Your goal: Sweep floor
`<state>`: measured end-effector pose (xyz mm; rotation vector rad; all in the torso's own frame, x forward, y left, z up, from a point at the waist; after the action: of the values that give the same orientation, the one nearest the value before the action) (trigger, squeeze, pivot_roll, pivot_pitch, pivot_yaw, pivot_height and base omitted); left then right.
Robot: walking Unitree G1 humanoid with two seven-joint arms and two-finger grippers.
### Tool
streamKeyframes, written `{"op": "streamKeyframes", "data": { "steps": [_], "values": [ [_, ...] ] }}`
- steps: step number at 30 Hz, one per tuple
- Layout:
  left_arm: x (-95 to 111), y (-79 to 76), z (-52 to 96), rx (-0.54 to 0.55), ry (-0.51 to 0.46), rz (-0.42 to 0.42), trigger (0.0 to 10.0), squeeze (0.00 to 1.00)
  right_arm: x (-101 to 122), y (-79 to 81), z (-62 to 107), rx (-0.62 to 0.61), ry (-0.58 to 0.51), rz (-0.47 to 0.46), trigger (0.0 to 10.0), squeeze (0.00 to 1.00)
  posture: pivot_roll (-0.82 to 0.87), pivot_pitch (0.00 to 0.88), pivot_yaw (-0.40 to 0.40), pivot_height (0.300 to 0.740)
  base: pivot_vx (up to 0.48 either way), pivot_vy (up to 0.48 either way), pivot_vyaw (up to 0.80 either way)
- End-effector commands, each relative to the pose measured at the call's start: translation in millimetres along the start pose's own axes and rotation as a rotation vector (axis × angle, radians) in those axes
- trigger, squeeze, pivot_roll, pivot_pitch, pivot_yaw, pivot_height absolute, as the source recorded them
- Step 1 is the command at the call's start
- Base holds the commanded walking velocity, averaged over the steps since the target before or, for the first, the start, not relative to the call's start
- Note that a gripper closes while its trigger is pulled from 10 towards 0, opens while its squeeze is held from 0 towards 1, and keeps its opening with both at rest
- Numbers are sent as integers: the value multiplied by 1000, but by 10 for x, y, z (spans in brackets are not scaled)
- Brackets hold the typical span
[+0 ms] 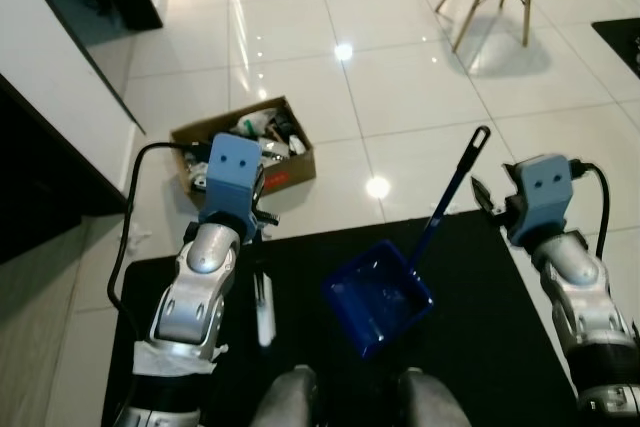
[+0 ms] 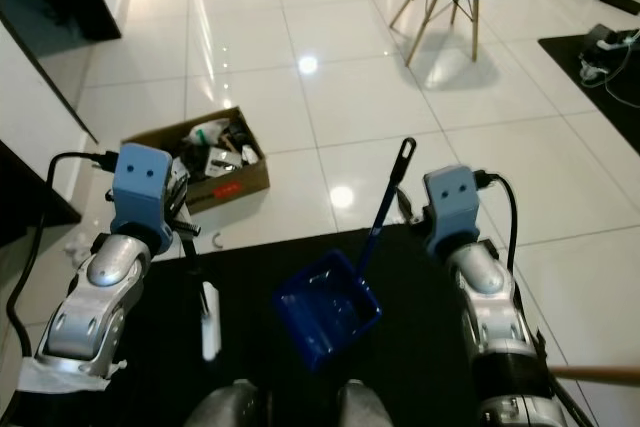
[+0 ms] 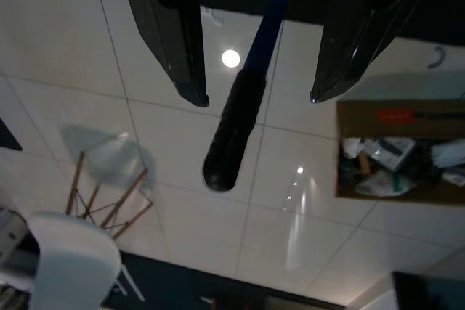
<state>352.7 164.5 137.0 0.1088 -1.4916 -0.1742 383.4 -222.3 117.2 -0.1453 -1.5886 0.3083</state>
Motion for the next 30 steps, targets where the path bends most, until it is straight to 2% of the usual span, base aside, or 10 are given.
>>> {"op": "streamKeyframes", "data": {
  "steps": [1, 2, 3, 4, 10, 14, 18, 19, 30],
  "values": [
    [-2, 51, 8, 40, -15, 10, 10000, 0, -147, -88, -7, -53, 44, -56, 10000, 137, 5, 141, 34, 740, 0, 0, 0],
    [-8, 60, 7, 49, -13, 13, 10000, 0, -173, -112, -37, -65, 57, -72, 10000, 761, 5, 141, 34, 740, 0, 0, 0],
    [-14, 71, 8, 58, -12, 15, 10000, 0, -187, -123, -66, -70, 63, -100, 10000, 1000, 18, 137, 32, 740, 0, 0, 0],
    [-19, 86, 13, 69, -10, 18, 10000, 0, -187, -127, -106, -74, 66, -134, 10000, 1000, 29, 134, 29, 740, 0, 0, 0],
    [-39, 151, 50, 94, -4, 13, 10000, 0, -184, -118, -167, -68, 73, -164, 10000, 1000, 66, 142, 19, 740, 0, 0, 0],
    [-86, 296, 131, 144, 20, 7, 10000, 0, -179, -125, -221, -59, 89, -122, 10000, 1000, 98, 188, 22, 740, 0, 0, 0],
    [-95, 363, 188, 157, 30, 1, 10000, 0, -181, -104, -253, -39, 99, -98, 10000, 1000, 109, 212, 31, 740, 0, 0, 0],
    [-110, 398, 219, 171, 40, 0, 10000, 0, -189, -106, -259, -37, 104, -88, 10000, 0, 119, 225, 36, 740, 0, 0, 0],
    [-56, 629, 372, 254, 52, -6, 10000, 0, -62, -231, -345, -64, 88, -31, 10000, 0, 175, 284, 61, 740, 0, 0, 0]
  ]
}}
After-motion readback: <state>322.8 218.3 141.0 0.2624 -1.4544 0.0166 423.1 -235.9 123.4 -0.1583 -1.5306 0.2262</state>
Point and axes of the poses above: a point about 5 cm out from each wrist's last joint towards the gripper, its own z axis pointing back from the gripper into the wrist, its own x axis along the axis of the wrist's last joint, y = z × x, the point moved 6 cm from there along -z, pointing out of the wrist towards the gripper, and after that the axes turned 2 degrees about z, right-handed, at the moved point
